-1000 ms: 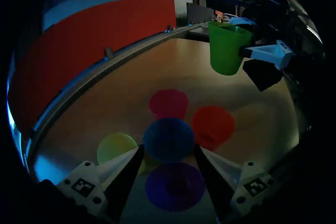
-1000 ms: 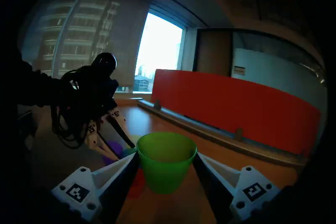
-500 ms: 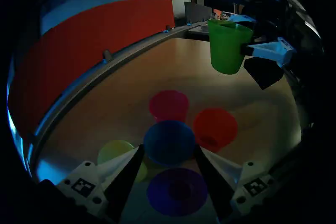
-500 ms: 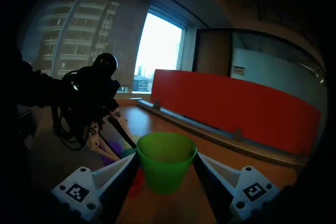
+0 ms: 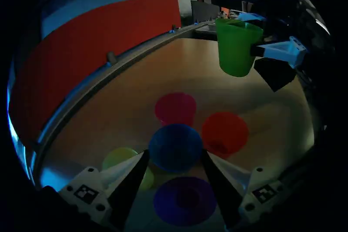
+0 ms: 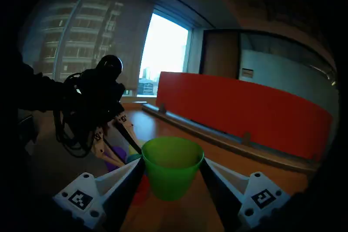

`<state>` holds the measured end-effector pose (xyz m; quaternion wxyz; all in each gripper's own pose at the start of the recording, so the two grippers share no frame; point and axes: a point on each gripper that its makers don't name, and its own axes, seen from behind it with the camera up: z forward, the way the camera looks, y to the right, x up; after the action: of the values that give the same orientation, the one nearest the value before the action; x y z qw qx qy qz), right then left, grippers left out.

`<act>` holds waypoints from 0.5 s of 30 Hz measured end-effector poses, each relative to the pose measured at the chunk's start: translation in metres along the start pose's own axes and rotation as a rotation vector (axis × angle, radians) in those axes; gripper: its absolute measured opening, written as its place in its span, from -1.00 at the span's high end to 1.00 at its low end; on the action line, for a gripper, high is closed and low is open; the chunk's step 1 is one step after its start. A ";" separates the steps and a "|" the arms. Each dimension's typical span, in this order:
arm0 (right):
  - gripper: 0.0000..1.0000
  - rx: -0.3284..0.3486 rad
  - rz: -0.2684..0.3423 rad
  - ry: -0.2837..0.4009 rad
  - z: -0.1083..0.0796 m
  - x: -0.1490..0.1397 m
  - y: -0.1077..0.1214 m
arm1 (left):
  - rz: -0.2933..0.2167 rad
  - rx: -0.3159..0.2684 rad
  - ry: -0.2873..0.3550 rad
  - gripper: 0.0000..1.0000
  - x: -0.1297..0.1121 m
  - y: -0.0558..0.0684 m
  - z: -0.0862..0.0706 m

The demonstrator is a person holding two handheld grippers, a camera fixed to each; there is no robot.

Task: Pour water

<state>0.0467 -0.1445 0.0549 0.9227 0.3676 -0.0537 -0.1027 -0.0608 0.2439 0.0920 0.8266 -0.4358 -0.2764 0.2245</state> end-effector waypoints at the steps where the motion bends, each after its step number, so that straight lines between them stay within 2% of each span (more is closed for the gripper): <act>1: -0.82 0.000 0.000 0.000 0.000 0.000 0.000 | -0.001 0.001 -0.001 -0.73 0.000 0.000 0.000; 15: -0.82 -0.004 0.002 0.000 0.000 0.000 0.002 | -0.017 0.019 -0.008 -0.73 0.001 -0.002 0.004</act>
<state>0.0474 -0.1430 0.0559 0.9236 0.3657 -0.0539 -0.1020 -0.0625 0.2457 0.0956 0.8314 -0.4247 -0.2813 0.2221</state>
